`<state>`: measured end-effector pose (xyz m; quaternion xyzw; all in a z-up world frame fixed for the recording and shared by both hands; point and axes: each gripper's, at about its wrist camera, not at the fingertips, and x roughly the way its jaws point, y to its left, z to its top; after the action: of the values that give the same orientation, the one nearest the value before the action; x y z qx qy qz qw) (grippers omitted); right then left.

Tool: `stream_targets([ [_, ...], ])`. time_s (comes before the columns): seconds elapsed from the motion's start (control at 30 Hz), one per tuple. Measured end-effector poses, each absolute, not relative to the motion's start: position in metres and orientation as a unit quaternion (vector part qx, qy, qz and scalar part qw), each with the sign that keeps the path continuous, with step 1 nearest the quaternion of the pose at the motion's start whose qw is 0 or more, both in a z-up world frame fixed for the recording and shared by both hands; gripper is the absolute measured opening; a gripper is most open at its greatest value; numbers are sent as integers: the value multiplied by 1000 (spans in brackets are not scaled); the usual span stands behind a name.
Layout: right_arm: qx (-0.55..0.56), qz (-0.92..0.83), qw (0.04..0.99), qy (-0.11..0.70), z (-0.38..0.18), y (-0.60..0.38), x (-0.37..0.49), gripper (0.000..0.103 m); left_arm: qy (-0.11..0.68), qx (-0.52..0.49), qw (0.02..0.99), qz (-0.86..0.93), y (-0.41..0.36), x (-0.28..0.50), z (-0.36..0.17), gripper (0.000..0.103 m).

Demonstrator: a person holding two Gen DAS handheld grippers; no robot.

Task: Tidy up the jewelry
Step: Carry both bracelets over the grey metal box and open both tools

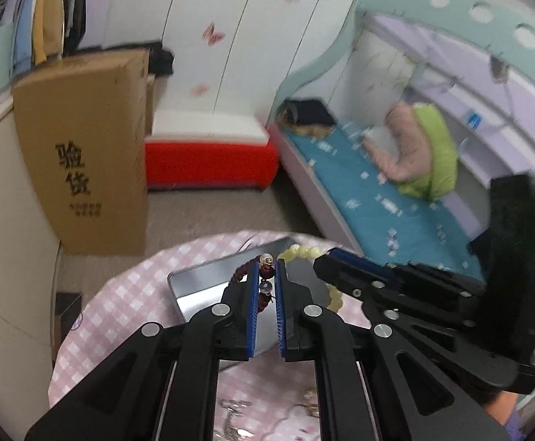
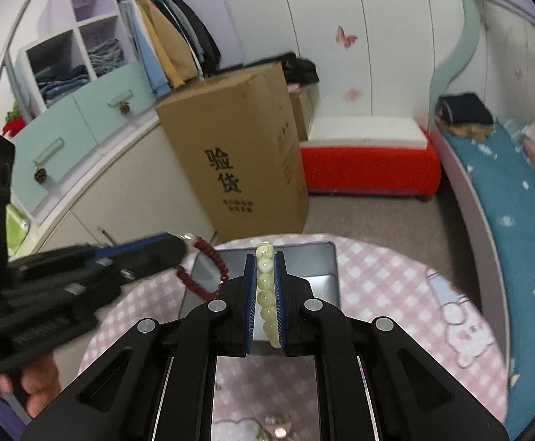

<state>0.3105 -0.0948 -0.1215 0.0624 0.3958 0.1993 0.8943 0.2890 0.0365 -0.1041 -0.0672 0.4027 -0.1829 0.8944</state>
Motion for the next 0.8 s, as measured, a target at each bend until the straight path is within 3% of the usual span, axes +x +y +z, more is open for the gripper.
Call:
stream_targets([
  [0.27, 62, 189, 878, 436, -170, -86, 327, 10, 456, -34, 875, -157, 30, 308, -158, 7],
  [0.63, 53, 175, 875, 449, -184, -84, 324, 12, 468, -22, 871, -147, 25, 306, -168, 8],
  [0.8, 55, 166, 878, 445, -179, -90, 317, 13, 459, -28, 877, -141, 30, 302, -162, 38],
])
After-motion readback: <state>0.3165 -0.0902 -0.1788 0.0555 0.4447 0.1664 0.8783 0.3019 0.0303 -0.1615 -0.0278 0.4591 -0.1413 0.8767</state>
